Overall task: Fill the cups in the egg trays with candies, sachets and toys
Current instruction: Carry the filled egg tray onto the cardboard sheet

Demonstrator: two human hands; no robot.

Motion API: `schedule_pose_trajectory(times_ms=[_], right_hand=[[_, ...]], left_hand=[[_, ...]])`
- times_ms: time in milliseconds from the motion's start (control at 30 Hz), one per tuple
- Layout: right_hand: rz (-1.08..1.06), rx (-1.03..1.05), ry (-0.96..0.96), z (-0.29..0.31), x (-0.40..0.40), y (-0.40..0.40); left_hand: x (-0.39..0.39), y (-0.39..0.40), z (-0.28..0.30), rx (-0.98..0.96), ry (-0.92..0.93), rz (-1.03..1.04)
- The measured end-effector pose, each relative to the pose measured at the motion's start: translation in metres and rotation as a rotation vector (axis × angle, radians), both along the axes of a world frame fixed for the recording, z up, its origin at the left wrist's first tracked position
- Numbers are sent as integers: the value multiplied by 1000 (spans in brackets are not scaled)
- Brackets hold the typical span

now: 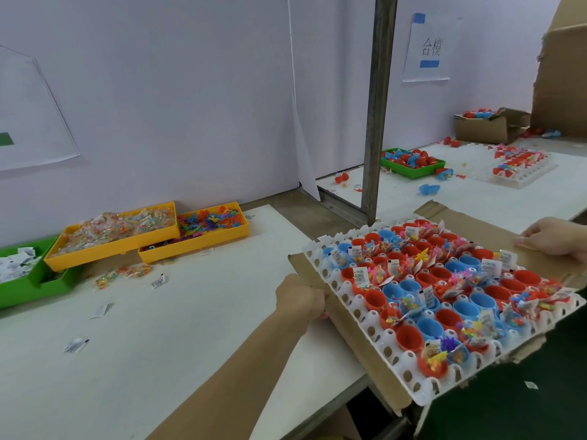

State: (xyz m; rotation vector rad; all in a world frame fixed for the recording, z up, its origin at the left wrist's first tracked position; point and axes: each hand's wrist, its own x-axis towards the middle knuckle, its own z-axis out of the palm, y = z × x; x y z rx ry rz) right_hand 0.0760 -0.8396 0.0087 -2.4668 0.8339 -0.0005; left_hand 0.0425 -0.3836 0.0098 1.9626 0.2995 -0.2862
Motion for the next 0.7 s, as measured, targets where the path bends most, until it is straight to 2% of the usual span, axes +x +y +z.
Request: schedule_pose_trajectory(times_ms=[333, 500, 700], right_hand=[[-30, -154, -143, -47, 62, -67], [-93, -219, -158, -44, 71, -87], [-117, -210, -121, -33, 60, -76]], left_hand=[[23, -45, -2, 14, 40, -24], [38, -59, -7, 31, 39, -24], [44, -61, -9, 12, 59, -21]])
